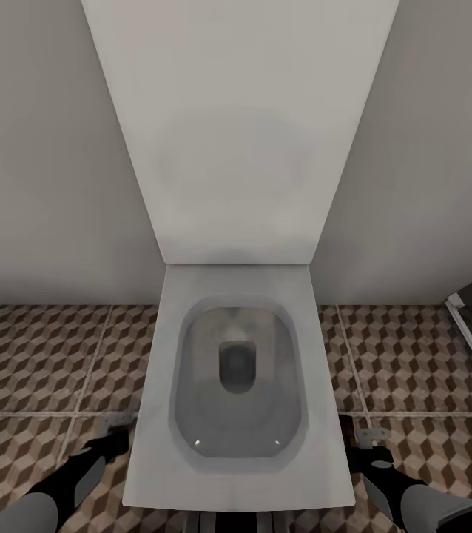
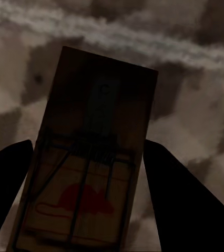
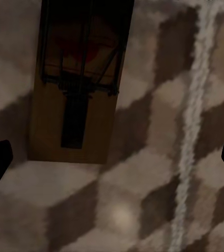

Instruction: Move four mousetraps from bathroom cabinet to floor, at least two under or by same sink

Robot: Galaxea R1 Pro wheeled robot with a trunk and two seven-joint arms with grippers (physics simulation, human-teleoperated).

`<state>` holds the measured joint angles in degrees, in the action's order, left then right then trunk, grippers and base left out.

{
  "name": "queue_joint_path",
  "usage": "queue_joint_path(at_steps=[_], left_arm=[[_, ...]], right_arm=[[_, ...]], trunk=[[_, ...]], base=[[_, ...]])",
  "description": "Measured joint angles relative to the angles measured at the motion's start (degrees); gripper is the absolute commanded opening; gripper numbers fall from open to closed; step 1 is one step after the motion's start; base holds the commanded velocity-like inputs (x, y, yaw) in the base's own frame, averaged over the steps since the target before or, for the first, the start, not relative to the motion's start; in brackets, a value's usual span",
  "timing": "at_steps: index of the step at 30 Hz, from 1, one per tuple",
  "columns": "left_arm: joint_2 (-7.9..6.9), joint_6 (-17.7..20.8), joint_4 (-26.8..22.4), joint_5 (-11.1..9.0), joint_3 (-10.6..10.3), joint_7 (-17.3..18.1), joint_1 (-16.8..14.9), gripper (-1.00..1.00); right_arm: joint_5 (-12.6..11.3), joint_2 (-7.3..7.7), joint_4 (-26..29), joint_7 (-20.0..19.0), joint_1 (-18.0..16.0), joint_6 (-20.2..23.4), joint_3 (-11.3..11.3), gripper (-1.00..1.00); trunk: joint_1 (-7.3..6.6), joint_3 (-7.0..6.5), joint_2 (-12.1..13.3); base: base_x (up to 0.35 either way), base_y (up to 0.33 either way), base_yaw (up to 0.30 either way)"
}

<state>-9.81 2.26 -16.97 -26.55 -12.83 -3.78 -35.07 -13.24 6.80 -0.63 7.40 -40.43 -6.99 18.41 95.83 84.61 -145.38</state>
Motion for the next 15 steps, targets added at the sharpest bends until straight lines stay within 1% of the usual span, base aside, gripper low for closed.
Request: queue_joint_path(at_steps=[5, 15], left_arm=[[0.25, 0.1, 1.8, 0.0, 0.0, -0.1, 0.0, -1.00], [0.59, 0.5, 2.9, 0.0, -0.2, -0.1, 0.0, -1.00]], right_arm=[[0.0, 0.02, 0.0, 0.0, 0.0, 0.0, 0.0, 1.00], [0.0, 0.06, 0.0, -0.1, 0.0, 0.0, 0.0, 1.00]], trunk=[[0.00, 0.00, 0.0], [0.00, 0.00, 0.0]], base=[[0.000, 0.000, 0.000], [0.000, 0.000, 0.000]])
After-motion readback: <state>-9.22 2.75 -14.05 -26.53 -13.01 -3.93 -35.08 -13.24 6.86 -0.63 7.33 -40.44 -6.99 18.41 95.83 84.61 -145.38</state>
